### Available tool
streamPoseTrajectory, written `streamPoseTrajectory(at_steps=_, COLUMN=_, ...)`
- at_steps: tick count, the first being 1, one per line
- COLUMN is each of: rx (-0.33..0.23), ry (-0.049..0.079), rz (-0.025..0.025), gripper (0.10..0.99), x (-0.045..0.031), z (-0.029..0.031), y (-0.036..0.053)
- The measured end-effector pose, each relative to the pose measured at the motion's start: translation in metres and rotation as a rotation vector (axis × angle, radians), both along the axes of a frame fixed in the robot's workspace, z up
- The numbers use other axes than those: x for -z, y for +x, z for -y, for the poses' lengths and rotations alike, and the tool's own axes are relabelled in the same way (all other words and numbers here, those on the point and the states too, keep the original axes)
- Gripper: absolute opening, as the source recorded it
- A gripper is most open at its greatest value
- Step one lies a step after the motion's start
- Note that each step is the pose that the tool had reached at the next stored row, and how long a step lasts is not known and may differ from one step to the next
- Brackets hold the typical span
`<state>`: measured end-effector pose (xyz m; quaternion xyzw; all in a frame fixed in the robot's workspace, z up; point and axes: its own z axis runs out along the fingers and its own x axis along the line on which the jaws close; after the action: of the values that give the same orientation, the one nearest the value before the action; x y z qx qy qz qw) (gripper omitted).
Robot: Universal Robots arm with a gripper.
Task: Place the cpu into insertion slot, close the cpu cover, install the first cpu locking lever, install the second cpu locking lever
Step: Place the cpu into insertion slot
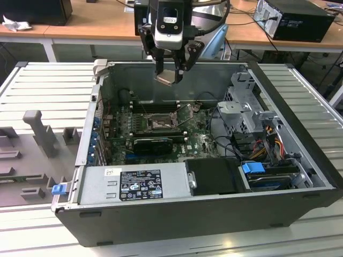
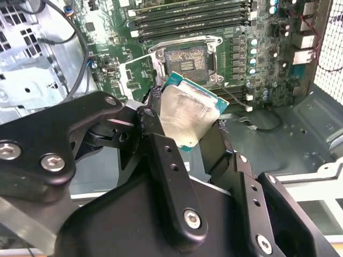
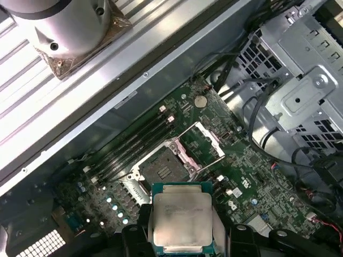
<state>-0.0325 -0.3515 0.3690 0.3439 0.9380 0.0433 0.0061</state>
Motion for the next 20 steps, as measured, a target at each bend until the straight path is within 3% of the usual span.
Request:
streamPoseTrajectory(at_steps=16, rx=0.318, ry=-0.001, rz=0.0000, gripper=0.529, x=0.0007, z=0.0000, y=0.0000)
streamPoseTrajectory(at_steps=20, rx=0.372, ry=-0.001, rz=0.0000, gripper=0.529, x=0.0009, z=0.0000, y=0.0000)
